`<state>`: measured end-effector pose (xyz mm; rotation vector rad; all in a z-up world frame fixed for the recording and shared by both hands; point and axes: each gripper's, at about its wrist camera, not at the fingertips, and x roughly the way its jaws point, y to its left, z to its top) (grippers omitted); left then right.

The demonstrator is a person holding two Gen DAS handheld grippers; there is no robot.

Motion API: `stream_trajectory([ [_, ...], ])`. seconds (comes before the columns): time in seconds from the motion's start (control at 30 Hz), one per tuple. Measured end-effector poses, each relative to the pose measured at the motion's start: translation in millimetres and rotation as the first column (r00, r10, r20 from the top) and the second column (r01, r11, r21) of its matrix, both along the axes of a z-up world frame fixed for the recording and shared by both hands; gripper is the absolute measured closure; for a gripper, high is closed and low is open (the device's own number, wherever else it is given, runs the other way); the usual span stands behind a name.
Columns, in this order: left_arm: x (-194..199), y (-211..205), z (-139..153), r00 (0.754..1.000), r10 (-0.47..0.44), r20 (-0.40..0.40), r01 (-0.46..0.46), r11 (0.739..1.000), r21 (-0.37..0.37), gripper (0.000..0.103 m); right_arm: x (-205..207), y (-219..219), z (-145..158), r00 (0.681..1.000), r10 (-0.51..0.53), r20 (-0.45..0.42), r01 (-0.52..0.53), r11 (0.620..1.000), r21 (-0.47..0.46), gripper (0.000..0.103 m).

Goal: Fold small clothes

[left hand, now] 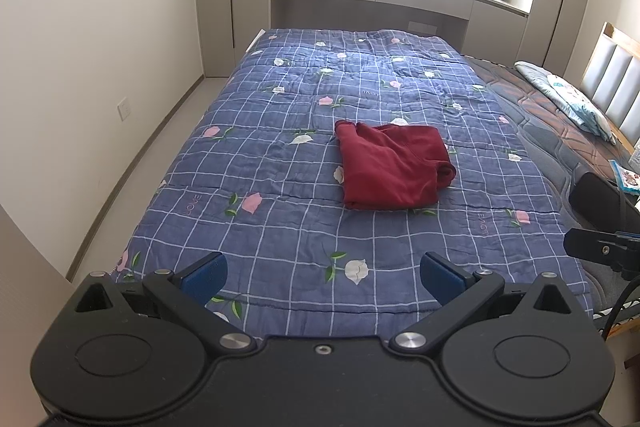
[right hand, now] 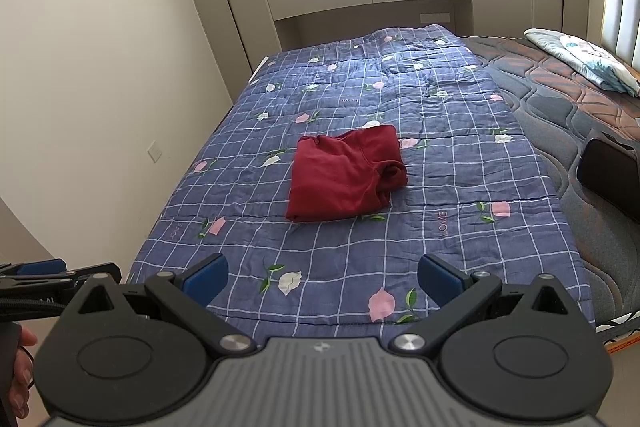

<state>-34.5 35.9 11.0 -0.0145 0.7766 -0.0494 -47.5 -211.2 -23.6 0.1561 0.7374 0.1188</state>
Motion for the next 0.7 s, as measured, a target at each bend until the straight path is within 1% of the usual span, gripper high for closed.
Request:
stream_trajectory([
  [0.33, -5.6, -3.4, -1.5, 1.0, -0.006, 0.002, 0.006, 1.0, -0.005, 0.001, -4.3, -1.1, 1.2, 1.0, -0.01, 0.003, 0.01, 1.0, 0.002, 0.0],
  [0.7, -2.9, -3.6, -0.2, 1.0, -0.015, 0.004, 0.015, 1.0, -0.005, 0.001, -5.1, -1.3, 2.0, 1.0, -0.025, 0.01, 0.025, 1.0, -0.002, 0.0],
])
